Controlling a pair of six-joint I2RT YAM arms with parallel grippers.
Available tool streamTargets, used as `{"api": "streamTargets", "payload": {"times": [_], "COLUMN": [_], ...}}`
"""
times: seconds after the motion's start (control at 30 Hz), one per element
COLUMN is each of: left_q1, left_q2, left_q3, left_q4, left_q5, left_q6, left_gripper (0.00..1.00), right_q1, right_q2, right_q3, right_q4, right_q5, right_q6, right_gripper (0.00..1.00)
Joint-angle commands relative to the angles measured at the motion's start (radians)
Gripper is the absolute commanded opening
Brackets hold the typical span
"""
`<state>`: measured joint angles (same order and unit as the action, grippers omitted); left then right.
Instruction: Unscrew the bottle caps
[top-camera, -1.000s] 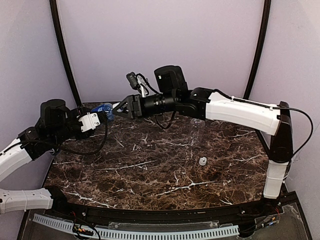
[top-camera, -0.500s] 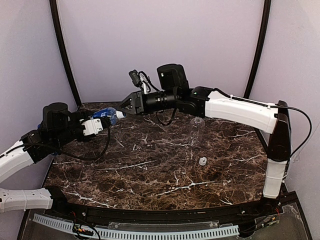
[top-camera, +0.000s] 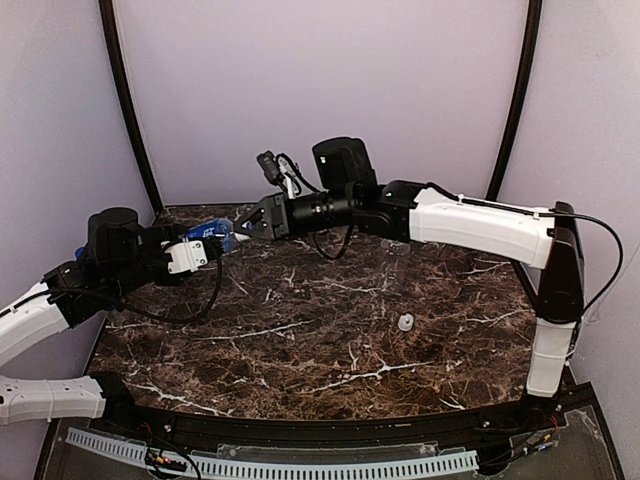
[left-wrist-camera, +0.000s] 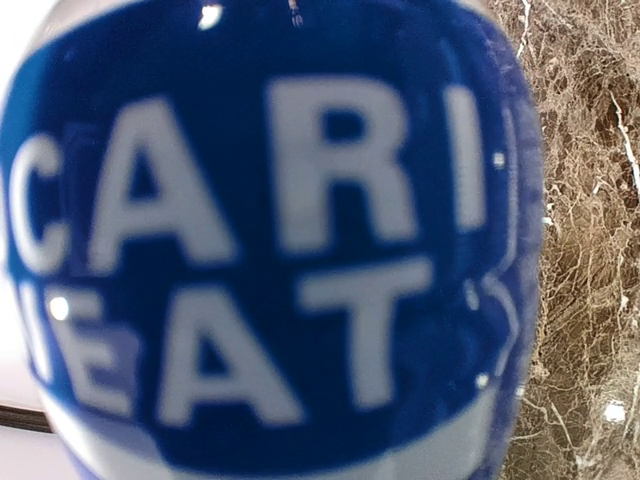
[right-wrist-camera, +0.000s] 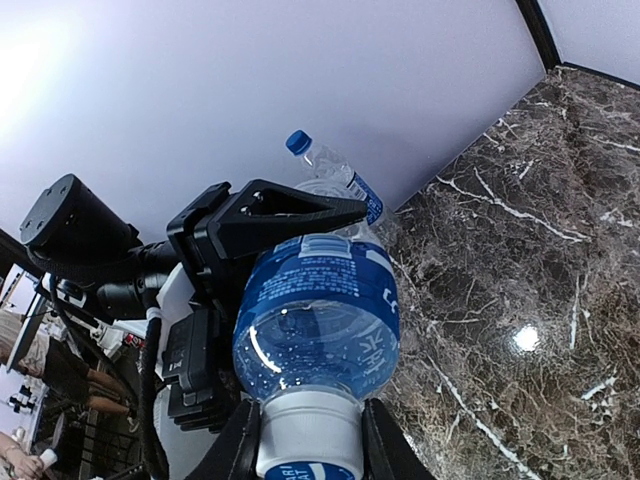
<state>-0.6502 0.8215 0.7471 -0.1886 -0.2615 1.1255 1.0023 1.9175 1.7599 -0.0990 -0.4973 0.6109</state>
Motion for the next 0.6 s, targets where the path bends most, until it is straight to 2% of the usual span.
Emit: {"api": "streamTargets", "payload": {"times": [0.0,0.1,0.27,0.47,0.57], "left_q1": [-0.004,-0.004,-0.004,-0.005,-0.005], "left_q2": [-0.012,-0.012,-0.015,-0.015,-0.014], "left_q3": [-0.006,-0.008,-0.014,-0.017,-0.016], "left_q4": [0.032,0.034,0.039,0.049,0.049], "left_q5": [-0.006,-0.01,-0.005,-0.004,-0.005], "left_q6": [-0.005,-0.003,-0.004,-0.001,-0.003], "left_gripper": [0.5,0.5,0.49,0.49,0.49], "right_q1": [-0.006,-0.006,-0.006,-0.006,-0.005], "right_q2": [-0.035,-0.036,-0.057,-0.047,-0.03], "right_q3": [-0.009,-0.01,-0.037,-0.028,-0.009], "right_q4": [0.003,0.002,-0.005,-0.012,-0.018], "right_q5": [0.002,-0.023,-0.013,-0.025,-0.042], "right_q6": [-0.01,-0.011,-0.018,-0.021,-0.023], "right_gripper": [0.35,0.43,0.38,0.27,0.14]}}
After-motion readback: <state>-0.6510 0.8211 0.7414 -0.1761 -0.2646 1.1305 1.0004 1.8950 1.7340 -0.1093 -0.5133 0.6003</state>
